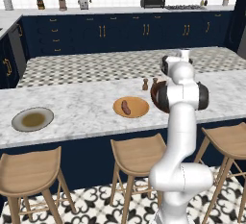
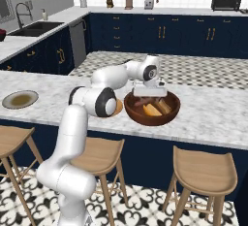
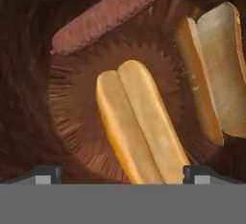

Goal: Place one bun and one sausage from the bowl on each plate.

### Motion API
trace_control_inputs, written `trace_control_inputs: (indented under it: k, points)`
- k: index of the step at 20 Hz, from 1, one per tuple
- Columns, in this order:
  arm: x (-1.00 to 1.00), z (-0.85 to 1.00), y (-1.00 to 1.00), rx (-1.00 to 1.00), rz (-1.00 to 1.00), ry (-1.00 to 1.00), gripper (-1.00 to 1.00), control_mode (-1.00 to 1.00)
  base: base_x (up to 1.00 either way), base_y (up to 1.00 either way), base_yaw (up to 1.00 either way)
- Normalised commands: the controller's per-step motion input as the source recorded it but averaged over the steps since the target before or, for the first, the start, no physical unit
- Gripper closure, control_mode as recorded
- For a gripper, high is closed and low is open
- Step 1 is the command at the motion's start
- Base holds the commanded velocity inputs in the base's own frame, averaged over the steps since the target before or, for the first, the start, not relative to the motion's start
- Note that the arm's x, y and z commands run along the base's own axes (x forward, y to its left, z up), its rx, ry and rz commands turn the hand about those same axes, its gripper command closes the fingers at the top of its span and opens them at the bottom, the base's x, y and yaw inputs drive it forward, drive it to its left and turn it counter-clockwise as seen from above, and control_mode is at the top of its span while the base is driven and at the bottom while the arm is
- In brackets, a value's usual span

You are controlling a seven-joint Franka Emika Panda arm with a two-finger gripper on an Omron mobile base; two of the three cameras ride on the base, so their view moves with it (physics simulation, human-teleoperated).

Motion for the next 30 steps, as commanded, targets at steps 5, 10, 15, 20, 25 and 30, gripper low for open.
trace_control_inputs:
  k: [5,10,15,20,25,30]
  points:
    - [-0.06,-0.43,0.0,-0.07,0.14,0.04,-1.0,-1.0,0.0,0.0,0.0]
    - [-0.4,-0.26,0.0,-0.01,0.12,0.01,-1.0,-1.0,0.0,0.0,0.0]
    - [-0.09,-0.15,0.0,0.0,0.12,0.01,-1.0,-1.0,0.0,0.0,0.0]
    - [0.45,-0.07,0.0,0.0,0.03,0.01,-1.0,-1.0,0.0,0.0,0.0]
    - [0.09,-0.17,0.0,0.0,0.0,0.01,-1.0,-1.0,0.0,0.0,0.0]
    - [0.0,-0.3,0.0,0.0,-0.01,-0.04,-1.0,-1.0,0.0,0.0,0.0]
